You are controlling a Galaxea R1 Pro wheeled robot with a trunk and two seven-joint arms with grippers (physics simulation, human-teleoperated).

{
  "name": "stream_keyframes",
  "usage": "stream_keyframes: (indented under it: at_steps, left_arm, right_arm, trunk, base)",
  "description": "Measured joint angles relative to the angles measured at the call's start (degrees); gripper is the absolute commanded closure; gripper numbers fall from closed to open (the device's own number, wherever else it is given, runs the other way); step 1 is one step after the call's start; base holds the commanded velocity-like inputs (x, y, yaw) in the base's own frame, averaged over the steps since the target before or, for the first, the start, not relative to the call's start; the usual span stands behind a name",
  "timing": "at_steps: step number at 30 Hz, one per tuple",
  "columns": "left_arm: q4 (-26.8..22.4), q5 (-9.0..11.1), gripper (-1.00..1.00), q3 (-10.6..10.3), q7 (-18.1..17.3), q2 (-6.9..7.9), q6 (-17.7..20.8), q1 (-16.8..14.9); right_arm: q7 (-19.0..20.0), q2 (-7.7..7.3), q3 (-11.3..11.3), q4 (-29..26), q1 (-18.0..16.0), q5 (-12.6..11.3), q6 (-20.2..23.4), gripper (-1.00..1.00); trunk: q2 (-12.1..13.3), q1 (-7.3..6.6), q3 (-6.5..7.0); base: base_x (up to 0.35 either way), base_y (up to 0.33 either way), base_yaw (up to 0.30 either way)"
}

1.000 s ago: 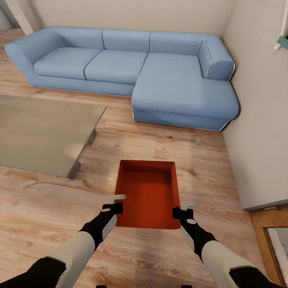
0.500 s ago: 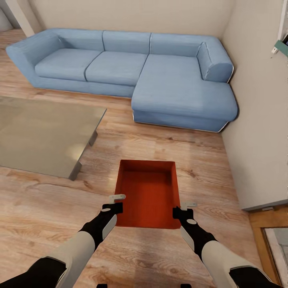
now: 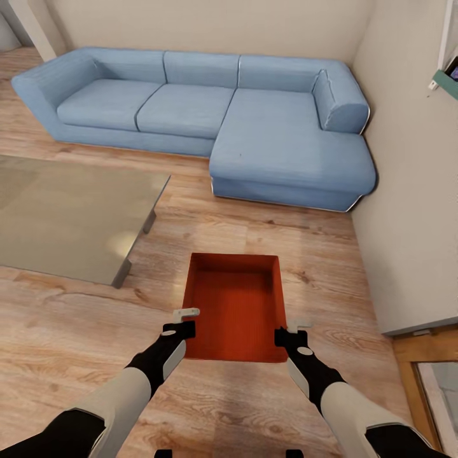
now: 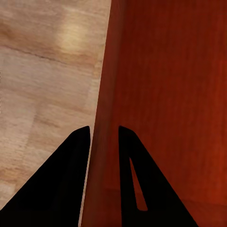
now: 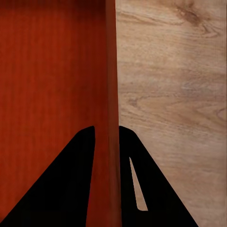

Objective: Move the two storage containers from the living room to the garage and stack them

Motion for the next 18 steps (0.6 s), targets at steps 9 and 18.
stream_keyframes:
  at_steps: [9,18]
  left_arm:
    - [-1.79,-0.17,1.00,-0.10,0.27,0.05,-0.05,0.00]
    - [-1.88,-0.23,1.00,-0.08,0.27,0.05,-0.03,0.00]
  right_arm:
    - [-0.04,-0.11,0.02,-1.70,0.01,0.03,-0.14,1.00]
    - [-0.04,-0.12,0.00,-1.81,0.01,0.06,-0.09,1.00]
  trunk:
    - [3.61,-1.98,1.62]
    - [7.22,-3.96,3.23]
  base:
    - [0.000,0.000,0.000]
    - [0.000,0.000,0.000]
